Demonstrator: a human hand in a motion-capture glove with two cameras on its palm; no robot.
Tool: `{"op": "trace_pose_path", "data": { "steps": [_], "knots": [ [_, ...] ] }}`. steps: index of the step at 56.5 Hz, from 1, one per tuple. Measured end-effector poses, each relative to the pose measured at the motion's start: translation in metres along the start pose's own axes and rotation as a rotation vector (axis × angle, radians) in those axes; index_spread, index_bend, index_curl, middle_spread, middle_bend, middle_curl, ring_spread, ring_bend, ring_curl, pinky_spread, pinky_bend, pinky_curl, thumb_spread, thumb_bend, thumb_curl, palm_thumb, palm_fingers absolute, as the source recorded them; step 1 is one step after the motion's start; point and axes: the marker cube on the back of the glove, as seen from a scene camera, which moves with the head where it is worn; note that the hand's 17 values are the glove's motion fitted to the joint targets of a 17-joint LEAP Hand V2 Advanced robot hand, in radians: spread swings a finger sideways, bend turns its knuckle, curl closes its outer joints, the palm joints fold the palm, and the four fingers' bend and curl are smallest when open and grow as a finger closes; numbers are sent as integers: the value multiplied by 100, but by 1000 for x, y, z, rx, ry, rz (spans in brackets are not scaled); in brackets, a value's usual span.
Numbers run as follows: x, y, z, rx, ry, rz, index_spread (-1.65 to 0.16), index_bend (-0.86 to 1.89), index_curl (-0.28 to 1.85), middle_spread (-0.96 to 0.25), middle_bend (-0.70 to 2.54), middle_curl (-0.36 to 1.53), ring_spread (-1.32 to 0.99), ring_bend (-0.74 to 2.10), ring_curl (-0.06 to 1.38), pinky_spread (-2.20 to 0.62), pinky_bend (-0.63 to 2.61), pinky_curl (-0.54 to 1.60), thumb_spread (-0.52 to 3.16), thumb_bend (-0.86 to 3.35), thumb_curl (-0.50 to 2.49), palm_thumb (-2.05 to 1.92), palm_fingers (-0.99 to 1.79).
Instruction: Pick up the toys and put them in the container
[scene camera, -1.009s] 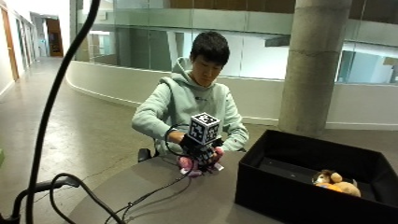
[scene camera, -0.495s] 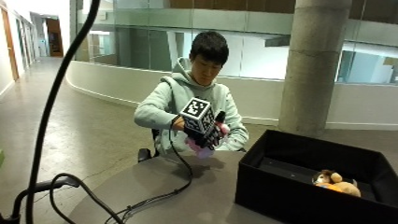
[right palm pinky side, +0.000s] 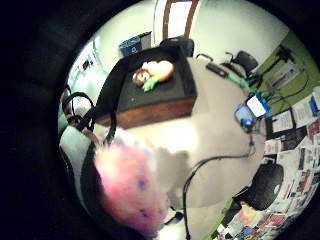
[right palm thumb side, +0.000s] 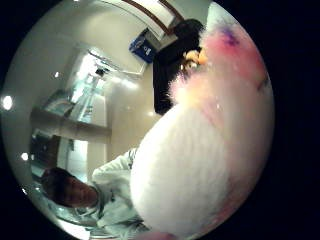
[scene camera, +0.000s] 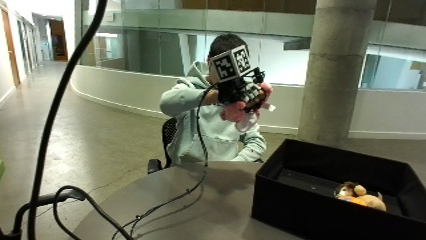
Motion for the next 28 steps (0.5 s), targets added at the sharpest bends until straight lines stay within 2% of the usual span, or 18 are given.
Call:
{"op": "trace_pose_path", "data": {
  "steps": [10, 18, 20, 23, 24, 25, 26, 27, 28],
  "knots": [
    [-27, -68, -19, 215, 116, -55, -37, 63, 97, -26, 118, 86, -33, 141, 65, -42, 88, 52, 62, 8, 119, 51, 113],
    [-45, -109, -1, 391, 91, -111, -38, 58, 101, -25, 119, 86, -34, 137, 64, -42, 89, 52, 61, 7, 123, 49, 102],
    [-46, -117, 10, 363, 100, -101, -37, 46, 103, -25, 112, 85, -33, 137, 65, -41, 95, 54, 65, 5, 122, 48, 79],
    [-44, -126, 28, 233, 108, -68, -33, 21, 101, -24, 101, 83, -31, 138, 66, -37, 99, 56, 76, 3, 119, 43, 39],
    [-42, -128, 34, 182, 118, -59, -32, 20, 100, -23, 98, 82, -30, 130, 64, -35, 96, 56, 82, -3, 116, 30, 22],
    [-39, -131, 39, 136, 133, -52, -30, 14, 97, -22, 96, 80, -29, 113, 60, -30, 94, 57, 91, -3, 111, 29, -11],
    [-35, -133, 44, 99, 150, -47, -29, 11, 94, -22, 101, 81, -27, 103, 60, -28, 92, 58, 95, -3, 108, 26, -21],
    [-32, -134, 48, 69, 163, -43, -28, 13, 89, -18, 71, 71, -23, 88, 55, -24, 93, 56, 98, -8, 103, 18, -62],
    [-30, -136, 52, 45, 171, -39, -27, 10, 85, -16, 62, 68, -21, 78, 51, -22, 91, 54, 100, -9, 99, 13, -65]
  ]
}}
